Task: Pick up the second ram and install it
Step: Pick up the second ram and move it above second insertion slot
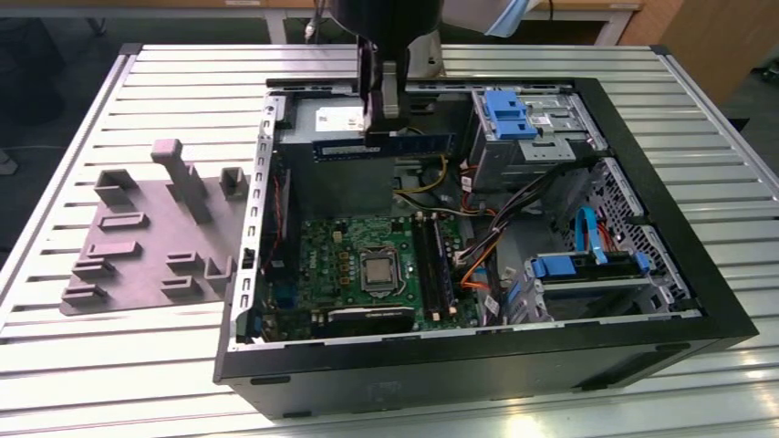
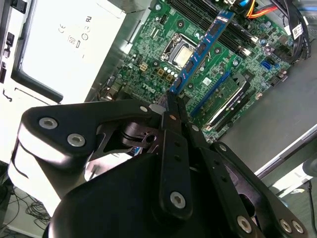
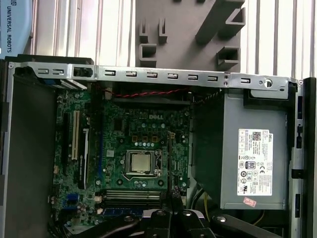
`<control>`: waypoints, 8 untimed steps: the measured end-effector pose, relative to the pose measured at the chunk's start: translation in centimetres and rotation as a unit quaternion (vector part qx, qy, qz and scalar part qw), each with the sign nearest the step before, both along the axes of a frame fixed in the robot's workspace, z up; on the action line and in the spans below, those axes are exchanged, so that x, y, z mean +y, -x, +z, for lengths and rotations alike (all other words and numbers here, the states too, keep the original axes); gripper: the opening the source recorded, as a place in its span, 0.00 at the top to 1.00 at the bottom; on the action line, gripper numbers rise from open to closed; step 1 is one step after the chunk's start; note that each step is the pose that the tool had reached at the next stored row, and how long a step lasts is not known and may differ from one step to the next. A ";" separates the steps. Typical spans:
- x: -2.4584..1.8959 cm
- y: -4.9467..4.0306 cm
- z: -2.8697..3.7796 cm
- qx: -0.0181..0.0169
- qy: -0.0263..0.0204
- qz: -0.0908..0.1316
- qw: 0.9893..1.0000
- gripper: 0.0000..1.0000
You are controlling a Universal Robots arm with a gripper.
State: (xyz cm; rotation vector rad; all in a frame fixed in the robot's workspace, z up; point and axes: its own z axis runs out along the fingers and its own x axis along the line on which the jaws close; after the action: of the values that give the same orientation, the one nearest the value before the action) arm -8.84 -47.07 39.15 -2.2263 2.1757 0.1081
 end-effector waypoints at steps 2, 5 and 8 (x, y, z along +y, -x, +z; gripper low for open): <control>-0.01 -0.07 -0.07 0.000 0.000 0.000 1.000 0.89; -0.01 -0.20 -0.18 0.000 0.000 0.000 1.000 0.89; -0.04 -0.29 -0.34 0.000 0.000 -0.001 1.000 0.89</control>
State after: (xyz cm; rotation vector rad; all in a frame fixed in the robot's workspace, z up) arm -8.55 -47.11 38.80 -2.2246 2.1773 0.1081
